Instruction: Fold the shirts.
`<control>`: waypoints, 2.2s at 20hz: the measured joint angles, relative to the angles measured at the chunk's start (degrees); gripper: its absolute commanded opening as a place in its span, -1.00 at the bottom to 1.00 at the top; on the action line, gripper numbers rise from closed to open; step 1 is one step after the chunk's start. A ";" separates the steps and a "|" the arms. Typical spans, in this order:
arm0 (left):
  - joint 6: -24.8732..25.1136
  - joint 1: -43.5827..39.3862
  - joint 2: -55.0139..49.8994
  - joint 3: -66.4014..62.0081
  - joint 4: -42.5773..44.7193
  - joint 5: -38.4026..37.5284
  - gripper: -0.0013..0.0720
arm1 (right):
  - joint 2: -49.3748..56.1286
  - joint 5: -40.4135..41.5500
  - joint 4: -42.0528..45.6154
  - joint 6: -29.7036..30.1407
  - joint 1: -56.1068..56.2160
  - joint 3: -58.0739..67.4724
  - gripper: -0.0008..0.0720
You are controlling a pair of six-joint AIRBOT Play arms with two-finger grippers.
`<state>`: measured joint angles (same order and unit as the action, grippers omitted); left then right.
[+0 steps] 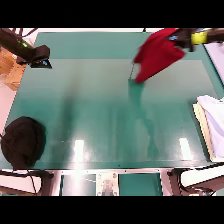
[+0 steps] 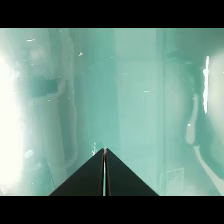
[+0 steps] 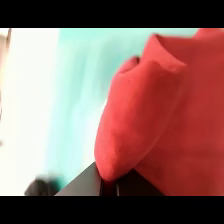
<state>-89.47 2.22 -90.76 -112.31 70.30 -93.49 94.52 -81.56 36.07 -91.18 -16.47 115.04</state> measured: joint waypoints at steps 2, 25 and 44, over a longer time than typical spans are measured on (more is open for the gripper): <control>0.02 0.00 0.00 0.02 -0.02 -0.11 -0.89 | -0.22 -0.76 0.26 -2.01 -8.28 0.94 -0.94; -0.02 0.00 0.00 0.00 -0.44 -2.19 -0.89 | -7.39 -22.34 31.39 -15.65 -53.16 -5.79 -0.94; 0.33 -0.07 -0.04 0.00 -2.91 -1.11 -0.89 | -10.01 -13.09 38.75 -10.03 -44.96 -25.68 -0.94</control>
<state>-89.14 2.15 -90.80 -112.31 67.40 -94.61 84.51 -94.65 74.83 -101.21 -61.43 89.36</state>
